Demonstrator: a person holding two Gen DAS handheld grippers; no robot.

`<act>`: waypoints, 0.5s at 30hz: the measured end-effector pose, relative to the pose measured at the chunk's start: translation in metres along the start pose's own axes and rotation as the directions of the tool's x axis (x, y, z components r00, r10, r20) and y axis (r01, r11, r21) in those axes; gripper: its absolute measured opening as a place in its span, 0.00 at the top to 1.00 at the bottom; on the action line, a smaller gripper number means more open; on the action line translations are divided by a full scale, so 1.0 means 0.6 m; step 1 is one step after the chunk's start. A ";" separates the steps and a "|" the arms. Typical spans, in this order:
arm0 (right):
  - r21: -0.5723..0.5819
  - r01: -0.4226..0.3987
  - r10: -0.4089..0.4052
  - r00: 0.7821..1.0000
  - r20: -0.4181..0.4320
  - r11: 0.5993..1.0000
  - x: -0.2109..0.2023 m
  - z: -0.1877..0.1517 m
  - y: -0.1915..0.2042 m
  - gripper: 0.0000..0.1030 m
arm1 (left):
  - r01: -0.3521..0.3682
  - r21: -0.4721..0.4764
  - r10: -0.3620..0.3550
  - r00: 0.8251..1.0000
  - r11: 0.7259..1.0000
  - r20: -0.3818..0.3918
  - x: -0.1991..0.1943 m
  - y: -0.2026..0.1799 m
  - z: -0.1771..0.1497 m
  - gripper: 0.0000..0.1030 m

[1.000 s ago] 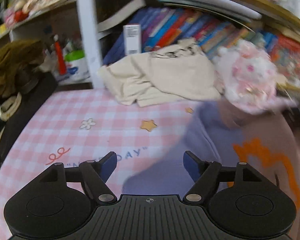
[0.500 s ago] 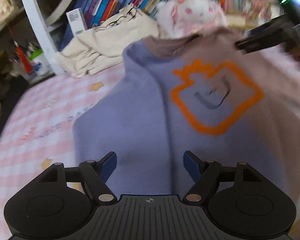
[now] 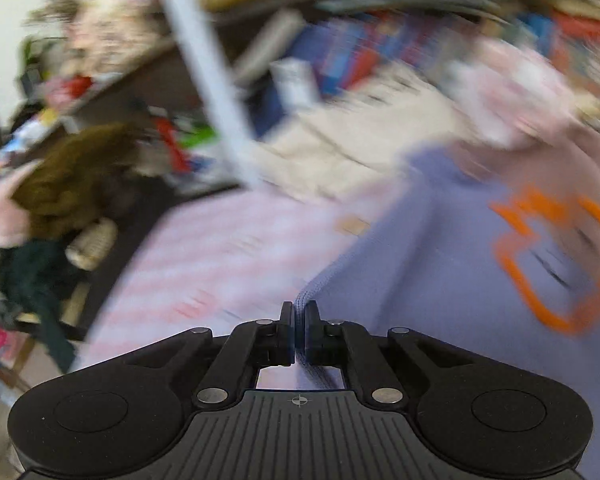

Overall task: Fold clothes
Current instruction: 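Lay the sweater flat on the table and open both grippers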

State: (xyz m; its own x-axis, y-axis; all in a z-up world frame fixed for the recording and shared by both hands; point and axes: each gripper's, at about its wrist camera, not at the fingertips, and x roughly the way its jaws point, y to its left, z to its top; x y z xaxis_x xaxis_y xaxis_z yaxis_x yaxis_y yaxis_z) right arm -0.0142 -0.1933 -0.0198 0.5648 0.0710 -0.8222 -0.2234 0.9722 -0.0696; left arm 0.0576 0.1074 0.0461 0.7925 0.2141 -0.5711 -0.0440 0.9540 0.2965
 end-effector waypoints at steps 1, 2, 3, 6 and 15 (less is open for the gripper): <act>-0.013 0.002 -0.002 1.000 -0.003 1.000 -0.003 -0.003 0.005 0.89 | -0.021 -0.019 0.022 1.000 1.000 0.011 0.013 0.025 0.014 0.96; -0.020 0.004 -0.005 1.000 -0.006 1.000 -0.006 -0.005 0.010 0.89 | -0.043 -0.031 0.043 0.999 0.999 0.019 0.029 0.050 0.028 0.96; -0.024 0.005 -0.005 1.000 -0.009 1.000 -0.008 -0.007 0.014 0.89 | -0.062 -0.030 0.063 0.998 0.998 0.021 0.044 0.072 0.037 0.96; -0.008 -0.020 0.020 0.999 -0.026 1.000 -0.019 -0.013 0.021 0.89 | -0.113 0.039 0.113 0.994 0.993 0.004 0.094 0.104 0.059 0.94; -0.059 -0.186 0.180 0.979 -0.092 0.981 -0.056 -0.034 0.060 0.89 | -0.224 -0.048 0.211 0.957 0.973 -0.202 0.164 0.170 0.038 0.69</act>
State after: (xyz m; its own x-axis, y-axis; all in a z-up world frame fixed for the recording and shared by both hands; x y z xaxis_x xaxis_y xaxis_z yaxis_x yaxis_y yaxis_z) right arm -0.0575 -0.1650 -0.0062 0.4396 0.2241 -0.8698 -0.3711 0.9272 0.0514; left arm 0.1447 0.2212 0.0377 0.6261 0.4481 -0.6381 -0.2498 0.8905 0.3803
